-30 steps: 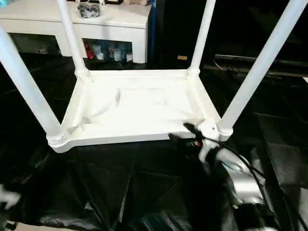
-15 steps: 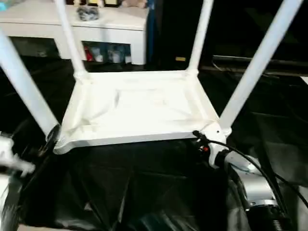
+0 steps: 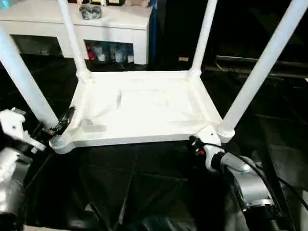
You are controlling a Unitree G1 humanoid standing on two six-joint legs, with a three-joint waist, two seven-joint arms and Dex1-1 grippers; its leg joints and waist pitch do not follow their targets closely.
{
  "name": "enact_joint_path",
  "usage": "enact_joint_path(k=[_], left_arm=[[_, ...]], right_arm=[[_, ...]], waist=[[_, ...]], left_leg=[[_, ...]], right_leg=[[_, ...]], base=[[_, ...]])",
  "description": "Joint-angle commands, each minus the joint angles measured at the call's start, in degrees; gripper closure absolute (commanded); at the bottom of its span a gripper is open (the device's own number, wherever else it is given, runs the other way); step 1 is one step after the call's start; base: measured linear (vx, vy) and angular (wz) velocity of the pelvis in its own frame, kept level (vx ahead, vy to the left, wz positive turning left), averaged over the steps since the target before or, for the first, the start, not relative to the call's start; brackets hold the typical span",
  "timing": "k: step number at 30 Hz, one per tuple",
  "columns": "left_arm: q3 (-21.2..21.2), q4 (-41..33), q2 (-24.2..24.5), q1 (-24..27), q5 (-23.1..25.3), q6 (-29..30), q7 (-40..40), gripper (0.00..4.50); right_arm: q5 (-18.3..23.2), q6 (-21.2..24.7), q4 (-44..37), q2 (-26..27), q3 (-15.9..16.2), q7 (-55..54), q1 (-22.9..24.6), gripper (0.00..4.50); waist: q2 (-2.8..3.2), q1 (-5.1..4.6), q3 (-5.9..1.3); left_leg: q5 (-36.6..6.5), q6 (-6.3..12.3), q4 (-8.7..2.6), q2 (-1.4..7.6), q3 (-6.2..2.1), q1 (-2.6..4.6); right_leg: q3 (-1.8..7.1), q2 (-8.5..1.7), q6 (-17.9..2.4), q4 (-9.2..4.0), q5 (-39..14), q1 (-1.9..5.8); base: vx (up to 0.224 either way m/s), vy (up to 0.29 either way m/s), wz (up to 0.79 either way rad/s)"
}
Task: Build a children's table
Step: Rotate table base
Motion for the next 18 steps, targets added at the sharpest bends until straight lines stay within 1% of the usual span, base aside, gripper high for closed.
enact_joint_path(k=[1,2,3,4,5,6,7,8,9,10,11,12,13,14,15,16,17,18], left_arm=[[-3.68,-2.68,0.6,0.81,-1.37,3.17,-4.47,0.09],[-4.01,-3.35,1.21,1.27,-2.12,4.34,-5.62,0.09],[-4.01,-3.35,1.21,1.27,-2.12,4.34,-5.62,0.09],[-4.24,-4.0,1.8,1.69,-2.7,5.62,-6.78,0.09],[-4.49,-4.81,2.51,2.15,-3.54,7.43,-8.04,0.09],[-4.95,-6.86,3.74,3.26,-5.61,10.78,-9.86,0.09],[-5.64,-9.37,5.23,4.58,-8.18,14.64,-11.9,0.09],[-6.25,-11.34,6.45,5.58,-10.02,17.43,-13.59,0.09],[-6.25,-11.34,6.45,5.58,-10.02,17.43,-13.59,0.09],[-6.61,-12.5,7.17,6.15,-11.06,19.03,-14.62,0.09],[-7.15,-13.86,7.79,6.67,-12.17,20.68,-15.36,0.09],[-7.89,-15.67,8.36,7.13,-13.38,22.47,-16.0,0.09],[-8.4,-16.93,8.73,7.45,-14.23,23.7,-16.4,0.09],[-8.4,-16.93,8.73,7.45,-14.23,23.7,-16.4,0.09],[-9.14,-18.24,9.02,7.72,-14.94,24.72,-16.81,0.09],[-9.52,-19.0,9.15,7.84,-15.28,25.34,-17.1,0.09],[-10.18,-19.66,9.18,7.87,-15.45,25.88,-17.37,0.09],[-10.84,-21.02,9.0,7.88,-16.2,27.33,-17.43,0.09]], right_arm=[[-0.87,0.12,1.17,0.14,0.35,-0.94,-1.61,0.78],[-1.21,-0.1,1.83,0.4,0.56,-1.26,-2.04,0.78],[-1.21,-0.1,1.83,0.4,0.56,-1.26,-2.04,0.78],[-1.49,-0.27,2.53,0.73,0.75,-1.49,-2.54,0.78],[-1.79,-0.41,3.28,1.14,0.92,-1.74,-3.1,0.78],[-2.12,-0.85,4.48,1.95,1.14,-2.23,-4.02,0.78],[-2.38,-1.31,5.56,2.9,1.45,-2.69,-4.99,0.78],[-2.68,-1.77,6.41,3.68,1.79,-3.09,-5.79,0.78],[-2.68,-1.77,6.41,3.68,1.79,-3.09,-5.79,0.78],[-2.86,-2.06,6.89,4.14,2.01,-3.32,-6.26,0.78],[-2.79,-2.38,7.37,4.77,2.24,-3.19,-6.82,0.78],[-2.89,-2.72,8.0,5.61,2.58,-3.08,-7.57,0.78],[-2.95,-2.93,8.44,6.18,2.8,-2.99,-8.08,0.78],[-2.95,-2.93,8.44,6.18,2.8,-2.99,-8.08,0.78],[-3.09,-3.21,8.85,6.84,3.16,-2.91,-8.64,0.78],[-3.25,-3.43,9.17,7.24,3.35,-2.88,-8.99,0.78],[-3.42,-3.79,9.7,7.84,3.59,-2.97,-9.49,0.78],[-3.74,-4.41,10.72,8.73,4.14,-3.01,-10.31,0.78]], waist=[[0.27,-0.13,-2.97],[0.19,-0.11,-2.91],[0.25,-0.18,-2.84],[0.17,-0.19,-2.85],[0.01,-0.22,-2.85],[0.09,-0.36,-2.82],[-0.47,-0.44,-2.9],[-0.74,-0.65,-2.8],[-0.42,-0.7,-2.81],[-0.3,-0.84,-2.63],[-0.48,-0.83,-2.75],[-0.48,-0.83,-2.75],[-0.5,-1.03,-2.7],[-0.45,-1.17,-2.68],[-0.64,-1.24,-2.66],[-0.65,-1.47,-2.68],[-0.85,-1.58,-2.68],[-0.79,-1.68,-2.68]], left_leg=[[-19.61,-0.86,-4.77,3.27,-1.36,1.12],[-20.22,-0.97,-4.78,3.26,-1.3,1.29],[-20.77,-1.04,-4.79,3.2,-1.29,1.31],[-20.88,-1.21,-4.79,3.19,-1.35,1.28],[-20.78,-1.17,-4.89,3.2,-1.38,1.17],[-20.69,-1.22,-4.94,3.19,-1.44,1.07],[-20.22,-1.17,-4.83,3.2,-1.41,1.09],[-19.86,-1.1,-4.96,3.14,-1.4,0.77],[-19.82,-1.17,-4.93,3.16,-1.57,0.64],[-20.39,-1.2,-5.0,3.12,-1.42,0.88],[-20.54,-1.43,-4.89,3.15,-1.41,1.16],[-20.54,-1.43,-4.89,3.15,-1.41,1.16],[-20.09,-1.46,-5.15,3.19,-1.51,0.77],[-20.46,-1.63,-5.12,3.22,-1.48,0.92],[-21.13,-1.76,-5.09,3.21,-1.37,1.23],[-20.82,-1.87,-5.15,3.12,-1.4,0.99],[-20.51,-1.83,-5.12,3.12,-1.34,1.02],[-20.43,-1.85,-5.07,3.1,-1.34,1.05]], right_leg=[[3.11,-4.94,-10.24,-4.94,-20.22,1.19],[3.17,-4.95,-9.94,-5.07,-21.13,1.07],[3.19,-4.93,-9.85,-5.2,-21.84,1.04],[3.2,-5.05,-9.55,-5.15,-22.48,1.1],[3.16,-5.04,-9.34,-5.19,-22.77,1.22],[3.16,-5.01,-9.19,-5.2,-22.95,1.22],[3.17,-5.16,-9.64,-4.99,-22.97,1.12],[3.15,-5.21,-9.82,-4.87,-23.96,1.25],[3.12,-5.27,-9.92,-4.65,-24.26,1.29],[3.1,-4.95,-9.24,-5.11,-25.18,1.04],[3.23,-5.07,-9.54,-4.94,-24.68,0.92],[3.23,-5.07,-9.54,-4.94,-24.68,0.92],[3.15,-4.97,-9.45,-4.79,-24.32,1.15],[3.17,-4.88,-9.5,-4.77,-24.08,0.96],[3.26,-4.8,-9.37,-4.96,-23.97,0.8],[3.31,-4.8,-9.64,-4.81,-23.24,1.05],[3.33,-4.81,-9.52,-4.86,-23.04,1.0],[3.35,-4.82,-9.63,-4.81,-22.93,0.98]], base=[[0.0,0.0,0.0],[0.0,0.0,0.0],[0.0,0.0,0.0],[0.0,0.0,0.0],[0.0,0.0,0.0],[0.0,0.0,0.0],[0.0,0.0,0.0],[0.0,0.0,0.0],[0.0,0.0,0.0],[0.0,0.0,0.0],[0.0,0.0,0.0],[0.0,0.0,0.0],[0.0,0.0,0.0],[0.0,0.0,0.0],[0.0,0.0,0.0],[0.0,0.0,0.0],[0.0,0.0,0.0],[0.0,0.0,0.0]])
